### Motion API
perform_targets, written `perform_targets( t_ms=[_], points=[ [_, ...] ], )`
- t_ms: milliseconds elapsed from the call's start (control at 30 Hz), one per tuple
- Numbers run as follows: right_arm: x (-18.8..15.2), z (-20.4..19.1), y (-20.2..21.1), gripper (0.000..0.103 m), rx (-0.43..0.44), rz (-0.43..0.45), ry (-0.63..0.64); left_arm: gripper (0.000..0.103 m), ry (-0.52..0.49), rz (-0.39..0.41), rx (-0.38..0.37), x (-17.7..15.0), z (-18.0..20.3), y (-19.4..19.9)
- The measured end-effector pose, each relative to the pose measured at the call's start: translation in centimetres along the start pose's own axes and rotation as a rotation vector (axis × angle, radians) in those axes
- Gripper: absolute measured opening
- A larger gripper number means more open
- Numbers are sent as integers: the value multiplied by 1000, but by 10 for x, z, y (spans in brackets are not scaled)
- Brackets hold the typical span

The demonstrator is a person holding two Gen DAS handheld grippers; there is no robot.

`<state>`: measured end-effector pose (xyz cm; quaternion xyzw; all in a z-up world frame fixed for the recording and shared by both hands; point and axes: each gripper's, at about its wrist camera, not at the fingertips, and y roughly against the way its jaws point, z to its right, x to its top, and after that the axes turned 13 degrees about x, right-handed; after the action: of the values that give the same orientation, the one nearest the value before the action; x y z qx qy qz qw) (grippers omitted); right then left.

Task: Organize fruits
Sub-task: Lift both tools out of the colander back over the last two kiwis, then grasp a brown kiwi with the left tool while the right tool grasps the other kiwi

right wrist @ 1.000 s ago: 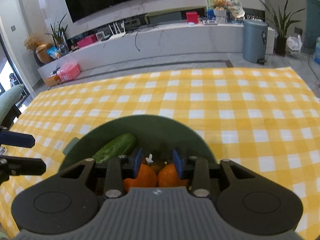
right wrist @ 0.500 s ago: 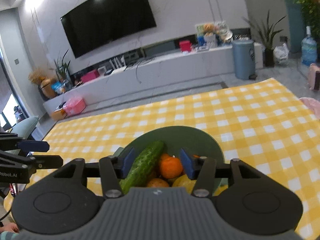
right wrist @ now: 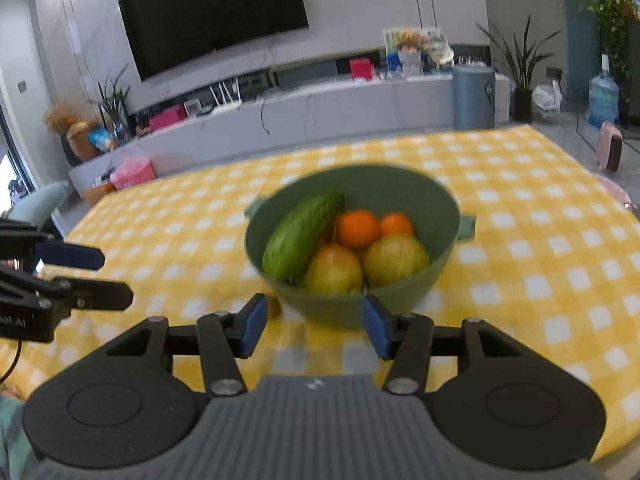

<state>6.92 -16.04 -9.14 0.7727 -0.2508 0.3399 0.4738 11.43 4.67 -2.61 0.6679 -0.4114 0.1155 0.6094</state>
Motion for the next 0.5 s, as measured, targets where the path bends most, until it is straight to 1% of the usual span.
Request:
perform_targets(
  t_ms=[200, 500],
  points=[
    [-18, -8, -14, 50, -12, -64, 36, 70, 22, -24, -25, -12, -2, -13],
    [-22, -5, -30, 50, -21, -121, 28, 68, 38, -62, -69, -20, -7, -35]
  ],
)
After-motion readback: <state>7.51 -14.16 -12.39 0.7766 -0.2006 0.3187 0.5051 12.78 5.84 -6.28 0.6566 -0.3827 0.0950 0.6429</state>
